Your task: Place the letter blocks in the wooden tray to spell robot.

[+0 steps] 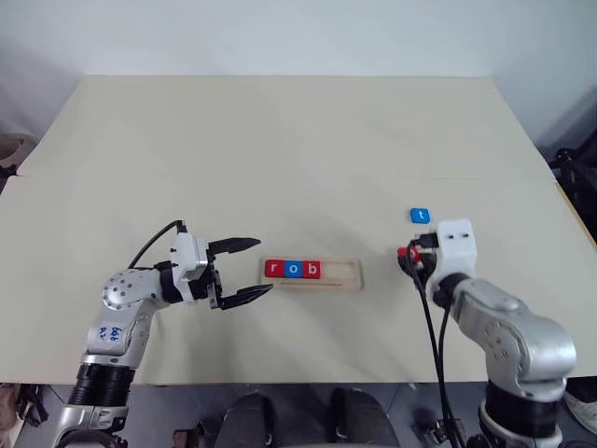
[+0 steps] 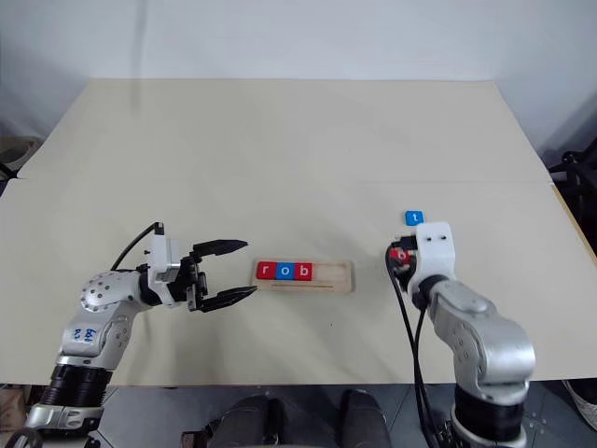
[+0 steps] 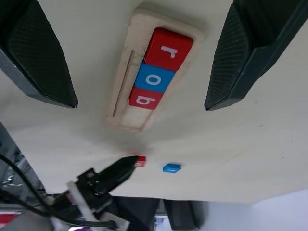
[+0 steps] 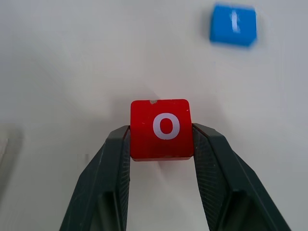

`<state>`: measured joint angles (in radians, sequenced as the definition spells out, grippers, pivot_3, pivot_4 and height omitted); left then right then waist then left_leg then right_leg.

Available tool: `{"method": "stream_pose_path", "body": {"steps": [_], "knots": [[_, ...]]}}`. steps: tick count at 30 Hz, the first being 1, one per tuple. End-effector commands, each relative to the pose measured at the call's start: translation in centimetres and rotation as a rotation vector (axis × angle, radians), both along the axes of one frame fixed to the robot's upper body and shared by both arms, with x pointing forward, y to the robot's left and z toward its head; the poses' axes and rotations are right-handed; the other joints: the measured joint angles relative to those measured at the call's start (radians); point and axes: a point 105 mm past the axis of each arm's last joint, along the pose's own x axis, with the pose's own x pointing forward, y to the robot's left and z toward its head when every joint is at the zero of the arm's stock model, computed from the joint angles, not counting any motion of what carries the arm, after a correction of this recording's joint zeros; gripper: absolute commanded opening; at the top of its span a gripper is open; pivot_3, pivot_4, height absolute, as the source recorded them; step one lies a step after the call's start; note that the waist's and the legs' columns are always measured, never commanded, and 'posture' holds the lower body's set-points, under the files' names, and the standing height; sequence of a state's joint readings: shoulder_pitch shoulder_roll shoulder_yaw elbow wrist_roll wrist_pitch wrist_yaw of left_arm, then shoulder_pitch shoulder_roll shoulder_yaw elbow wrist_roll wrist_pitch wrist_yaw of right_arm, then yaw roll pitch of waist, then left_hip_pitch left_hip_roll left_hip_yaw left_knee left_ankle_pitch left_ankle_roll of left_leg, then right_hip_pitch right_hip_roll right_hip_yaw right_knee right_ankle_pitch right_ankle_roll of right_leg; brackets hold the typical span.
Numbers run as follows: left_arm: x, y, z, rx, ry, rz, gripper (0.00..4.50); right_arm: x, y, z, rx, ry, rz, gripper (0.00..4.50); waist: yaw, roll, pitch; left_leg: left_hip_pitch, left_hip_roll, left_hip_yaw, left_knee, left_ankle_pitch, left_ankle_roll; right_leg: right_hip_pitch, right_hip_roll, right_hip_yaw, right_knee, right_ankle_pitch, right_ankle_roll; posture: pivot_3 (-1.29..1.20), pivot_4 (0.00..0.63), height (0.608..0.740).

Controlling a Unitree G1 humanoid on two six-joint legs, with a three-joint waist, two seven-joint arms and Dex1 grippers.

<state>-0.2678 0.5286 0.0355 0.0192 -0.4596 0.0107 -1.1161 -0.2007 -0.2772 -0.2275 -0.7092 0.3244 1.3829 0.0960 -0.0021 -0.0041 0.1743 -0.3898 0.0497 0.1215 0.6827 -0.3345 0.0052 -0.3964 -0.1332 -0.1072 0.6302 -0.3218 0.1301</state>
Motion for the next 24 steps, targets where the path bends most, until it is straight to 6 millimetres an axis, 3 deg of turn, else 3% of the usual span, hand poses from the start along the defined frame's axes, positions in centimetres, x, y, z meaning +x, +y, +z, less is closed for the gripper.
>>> {"method": "stream_pose_path", "body": {"steps": [1, 4, 9, 13, 16, 19, 24], "knots": [[0.0, -0.4, 0.4, 0.0, -0.016, -0.037, 4.5, -1.8, 0.8, 0.2, 0.024, -0.001, 0.024, 1.45, -0.003, 0.0, 0.0, 0.0, 0.0, 0.0, 0.0, 0.0, 0.0, 0.0, 0.0, 0.0, 0.0, 0.0, 0.0, 0.0, 0.15, 0.74], [0.1, -0.5, 0.4, 0.002, -0.015, -0.047, 4.5, -1.9, 1.2, 0.1, 0.064, -0.006, 0.023, 1.45, -0.006, 0.0, 0.0, 0.001, 0.0, -0.001, 0.0, 0.0, 0.0, 0.0, 0.001, 0.001, 0.001, 0.0, 0.0, 0.0, 0.15, 0.74], [0.2, -0.3, 0.5, 0.003, -0.021, -0.039, 4.5, -1.2, 1.3, 1.1, 0.065, -0.051, 0.112, 3.17, -0.003, 0.0, 0.0, 0.0, 0.0, -0.001, 0.0, 0.0, 0.0, 0.0, 0.0, 0.001, 0.0, 0.0, 0.0, 0.0, 0.15, 0.74], [0.1, 0.2, 0.5, 0.006, -0.028, -0.012, 4.5, -0.7, -0.4, 2.0, -0.013, -0.056, 0.279, 4.45, 0.0, 0.0, 0.0, 0.0, -0.001, -0.001, 0.0, 0.0, 0.001, 0.0, 0.0, 0.001, -0.002, 0.0, 0.0, 0.0, 0.15, 0.74], [0.0, 0.5, 0.5, 0.006, -0.034, 0.007, 4.5, -0.4, -2.1, 2.6, -0.066, -0.057, 0.437, 4.45, -0.001, 0.0, 0.0, 0.001, -0.001, -0.001, 0.0, -0.001, 0.002, 0.001, 0.0, 0.001, -0.003, 0.0, 0.0, 0.0, 0.15, 0.74], [-0.1, 0.8, 0.6, 0.006, -0.042, 0.029, 4.5, -0.9, -2.4, 3.1, -0.133, -0.101, 0.721, 4.45, -0.001, 0.0, 0.0, 0.001, -0.001, -0.001, -0.001, -0.001, 0.002, 0.001, 0.0, 0.001, -0.003, 0.0, 0.0, 0.0, 0.15, 0.74], [-0.6, 0.9, 0.7, 0.006, -0.053, 0.036, 4.5, -1.4, -4.1, 1.9, -0.234, -0.098, 1.072, 4.45, -0.002, -0.002, 0.001, 0.003, -0.001, 0.001, 0.0, -0.001, 0.002, 0.004, 0.0, 0.0, -0.003, 0.0, 0.001, 0.0, 0.15, 0.74]]}}
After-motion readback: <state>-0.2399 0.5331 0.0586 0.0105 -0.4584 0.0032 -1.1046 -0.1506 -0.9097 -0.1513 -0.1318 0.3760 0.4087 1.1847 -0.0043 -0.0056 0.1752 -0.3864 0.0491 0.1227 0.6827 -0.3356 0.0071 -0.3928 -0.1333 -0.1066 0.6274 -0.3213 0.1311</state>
